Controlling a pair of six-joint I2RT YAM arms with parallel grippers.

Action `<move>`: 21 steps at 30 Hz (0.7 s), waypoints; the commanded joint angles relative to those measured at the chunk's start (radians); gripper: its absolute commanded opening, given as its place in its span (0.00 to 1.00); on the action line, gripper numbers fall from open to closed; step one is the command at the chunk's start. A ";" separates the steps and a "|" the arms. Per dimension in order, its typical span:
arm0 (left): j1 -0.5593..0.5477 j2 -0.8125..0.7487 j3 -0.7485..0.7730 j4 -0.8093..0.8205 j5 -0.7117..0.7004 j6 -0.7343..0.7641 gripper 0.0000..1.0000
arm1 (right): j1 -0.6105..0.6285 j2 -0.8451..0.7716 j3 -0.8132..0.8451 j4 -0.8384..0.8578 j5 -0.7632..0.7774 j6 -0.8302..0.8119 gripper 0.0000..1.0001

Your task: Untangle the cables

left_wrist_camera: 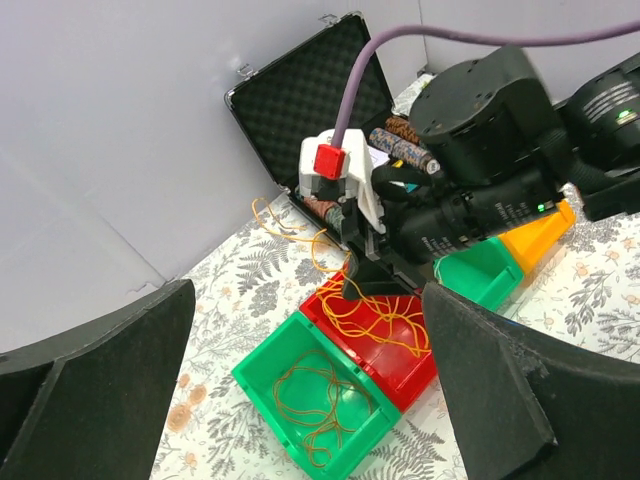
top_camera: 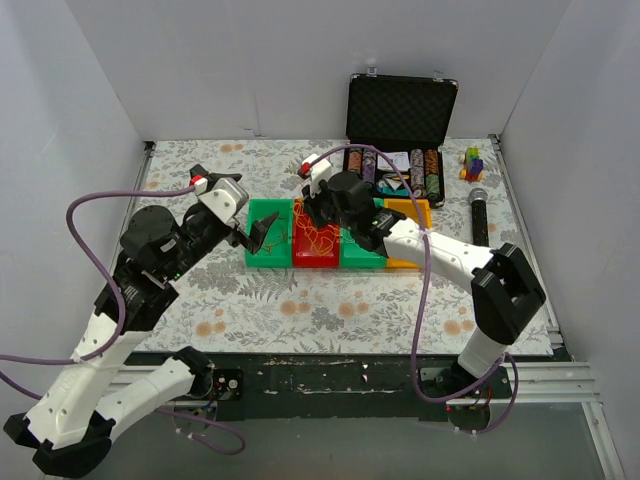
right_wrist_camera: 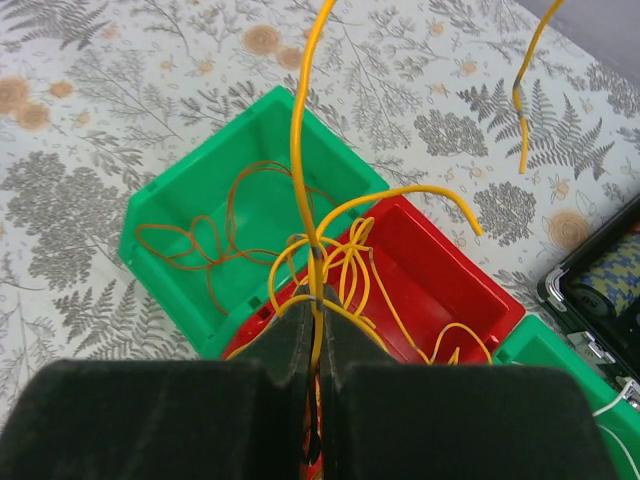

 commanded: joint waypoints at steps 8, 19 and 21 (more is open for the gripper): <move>0.008 0.032 -0.071 0.053 -0.152 -0.159 0.98 | -0.044 0.202 0.086 0.062 0.058 0.097 0.01; 0.011 0.104 -0.107 0.046 -0.236 -0.192 0.98 | -0.050 0.213 0.105 -0.048 0.023 0.189 0.62; 0.014 0.129 -0.102 0.050 -0.256 -0.192 0.98 | -0.049 0.189 0.140 -0.091 0.031 0.178 0.79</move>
